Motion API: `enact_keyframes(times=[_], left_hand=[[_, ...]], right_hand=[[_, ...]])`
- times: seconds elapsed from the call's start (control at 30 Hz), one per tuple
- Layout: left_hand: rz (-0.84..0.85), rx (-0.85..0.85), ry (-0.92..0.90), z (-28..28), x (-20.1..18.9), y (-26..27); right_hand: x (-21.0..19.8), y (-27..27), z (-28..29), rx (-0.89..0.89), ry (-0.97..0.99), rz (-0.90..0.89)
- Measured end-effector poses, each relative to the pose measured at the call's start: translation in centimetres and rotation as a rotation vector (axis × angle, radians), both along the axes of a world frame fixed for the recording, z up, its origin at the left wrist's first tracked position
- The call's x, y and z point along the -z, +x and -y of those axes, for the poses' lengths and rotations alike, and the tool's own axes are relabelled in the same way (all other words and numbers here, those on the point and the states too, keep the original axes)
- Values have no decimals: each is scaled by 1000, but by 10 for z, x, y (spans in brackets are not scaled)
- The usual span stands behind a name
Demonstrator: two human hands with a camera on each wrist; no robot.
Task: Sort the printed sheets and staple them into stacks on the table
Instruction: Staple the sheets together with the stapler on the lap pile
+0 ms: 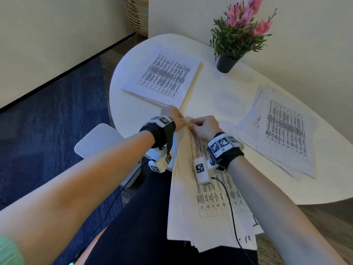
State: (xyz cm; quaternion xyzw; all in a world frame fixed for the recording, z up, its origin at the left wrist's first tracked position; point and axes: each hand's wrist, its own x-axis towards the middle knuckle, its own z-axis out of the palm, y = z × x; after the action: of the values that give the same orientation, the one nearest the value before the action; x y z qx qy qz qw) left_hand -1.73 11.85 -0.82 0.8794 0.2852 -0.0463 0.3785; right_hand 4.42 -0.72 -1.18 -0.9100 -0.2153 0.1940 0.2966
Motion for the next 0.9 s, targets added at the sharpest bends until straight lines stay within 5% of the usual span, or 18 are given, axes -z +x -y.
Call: enact_keyframes(times=[0.27,0.43,0.53,0.63,0.73,0.9], left_hand=[[-30,-17,-13,1,-7,8],[-1,14,-11,-5,-7,7],[207,-89,-34,-2,-4,2],[396,-278,-412,9,-6,-2],[360,-437,-914,15,-10,-5],[295,-556,-1082,18,-17,-17]], right_hand=[[5,-4,-7,-280,-11,359],[-1,4,5,-74,7,292],[-9,3,15,-25,131,263],[-18,-7,9,-116,266,380],[-20,-17,-1,-253,347,447],[-15,-18,0,-321,222,361]])
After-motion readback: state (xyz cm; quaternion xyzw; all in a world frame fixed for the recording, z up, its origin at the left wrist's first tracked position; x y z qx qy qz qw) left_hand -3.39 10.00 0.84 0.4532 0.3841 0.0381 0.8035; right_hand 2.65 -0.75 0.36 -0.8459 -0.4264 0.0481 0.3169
